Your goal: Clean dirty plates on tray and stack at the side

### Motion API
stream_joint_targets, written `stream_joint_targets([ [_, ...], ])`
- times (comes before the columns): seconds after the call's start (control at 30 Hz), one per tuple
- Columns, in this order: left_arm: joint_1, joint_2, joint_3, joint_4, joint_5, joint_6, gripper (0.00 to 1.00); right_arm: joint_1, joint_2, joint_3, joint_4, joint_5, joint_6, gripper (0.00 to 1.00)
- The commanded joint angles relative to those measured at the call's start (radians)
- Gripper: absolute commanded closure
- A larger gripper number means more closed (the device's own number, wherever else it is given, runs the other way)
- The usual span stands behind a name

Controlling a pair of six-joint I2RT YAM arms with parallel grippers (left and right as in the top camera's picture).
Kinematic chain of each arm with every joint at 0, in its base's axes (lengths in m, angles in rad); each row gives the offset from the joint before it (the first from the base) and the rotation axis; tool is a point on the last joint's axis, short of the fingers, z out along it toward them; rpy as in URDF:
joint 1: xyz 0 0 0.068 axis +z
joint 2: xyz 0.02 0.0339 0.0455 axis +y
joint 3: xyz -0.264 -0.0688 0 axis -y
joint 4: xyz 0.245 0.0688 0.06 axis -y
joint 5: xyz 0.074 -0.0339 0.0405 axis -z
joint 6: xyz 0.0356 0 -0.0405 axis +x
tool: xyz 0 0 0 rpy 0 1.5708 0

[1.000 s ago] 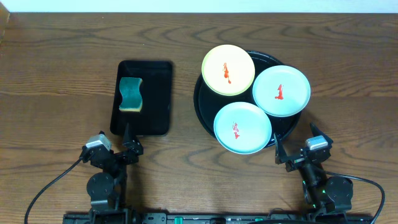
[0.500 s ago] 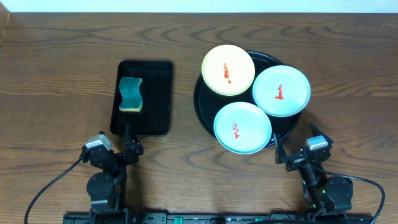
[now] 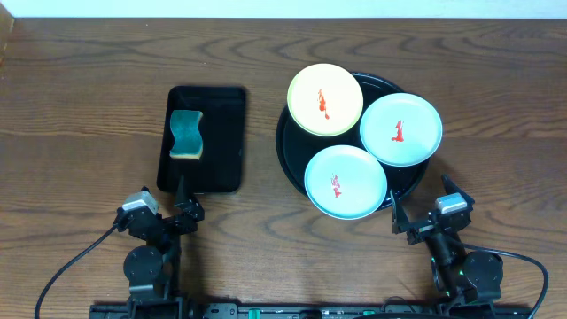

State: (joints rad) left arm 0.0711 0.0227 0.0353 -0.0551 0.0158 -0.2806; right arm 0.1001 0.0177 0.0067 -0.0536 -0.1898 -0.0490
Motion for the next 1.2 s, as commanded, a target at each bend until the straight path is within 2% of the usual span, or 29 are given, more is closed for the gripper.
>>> stream_joint_targets([
  [0.0,0.000,0.003,-0.031,-0.014,-0.017,0.013,0.13,-0.007,0.002,-0.001,-0.003,-0.002,-0.012,0.01],
  [0.87,0.000,0.003,-0.031,-0.008,-0.024,0.013,0.13,-0.007,0.002,-0.001,-0.004,-0.002,-0.012,0.01],
  [1.17,0.000,0.014,-0.002,-0.018,0.183,-0.029,0.13,-0.007,0.002,-0.001,-0.004,-0.002,-0.012,0.01],
])
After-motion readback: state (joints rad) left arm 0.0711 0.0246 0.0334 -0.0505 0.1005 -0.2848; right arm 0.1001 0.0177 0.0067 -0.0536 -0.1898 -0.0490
